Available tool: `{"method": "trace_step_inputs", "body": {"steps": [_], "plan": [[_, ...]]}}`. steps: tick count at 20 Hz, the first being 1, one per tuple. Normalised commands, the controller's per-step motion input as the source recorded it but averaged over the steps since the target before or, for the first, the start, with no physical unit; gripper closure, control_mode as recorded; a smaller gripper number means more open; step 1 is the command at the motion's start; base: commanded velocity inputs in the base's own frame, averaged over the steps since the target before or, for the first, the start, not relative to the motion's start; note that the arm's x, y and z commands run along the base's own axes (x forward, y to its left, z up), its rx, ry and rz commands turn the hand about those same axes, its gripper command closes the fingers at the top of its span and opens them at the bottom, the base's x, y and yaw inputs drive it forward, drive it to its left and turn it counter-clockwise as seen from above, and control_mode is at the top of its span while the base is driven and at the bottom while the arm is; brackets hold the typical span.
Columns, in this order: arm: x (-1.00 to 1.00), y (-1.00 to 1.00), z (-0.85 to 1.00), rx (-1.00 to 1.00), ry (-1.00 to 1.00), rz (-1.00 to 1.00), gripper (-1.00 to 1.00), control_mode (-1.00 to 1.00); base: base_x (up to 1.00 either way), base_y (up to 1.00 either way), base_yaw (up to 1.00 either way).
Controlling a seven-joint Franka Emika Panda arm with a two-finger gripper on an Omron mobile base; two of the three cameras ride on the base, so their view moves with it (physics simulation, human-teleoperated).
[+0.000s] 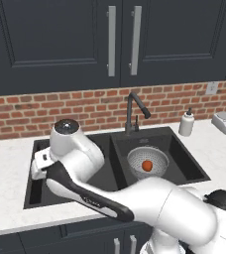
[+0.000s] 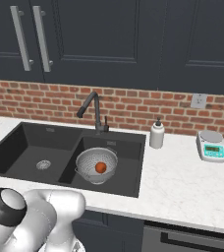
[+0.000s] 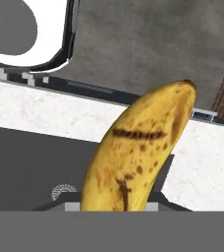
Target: Put the colander in the sink, put the banana, orange in the colander, and turn on the sink faucet and pour water over the colander.
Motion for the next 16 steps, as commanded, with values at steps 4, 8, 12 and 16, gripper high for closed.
{"method": "trace_step_inputs", "body": {"steps": [4, 8, 12, 16], "plan": [[-0.10, -1.00, 0.00, 0.09, 0.02, 0.00, 1.00, -1.00, 0.00, 0.00, 0.00], [-0.07, -1.00, 0.00, 0.04, 0.00, 0.00, 1.00, -1.00, 0.00, 0.00, 0.00], [0.22, -1.00, 0.01, 0.15, 0.17, 0.00, 1.00, -1.00, 0.00, 0.00, 0.00], [0.00, -1.00, 0.07, 0.10, 0.04, 0.00, 1.00, -1.00, 0.00, 0.00, 0.00]]}}
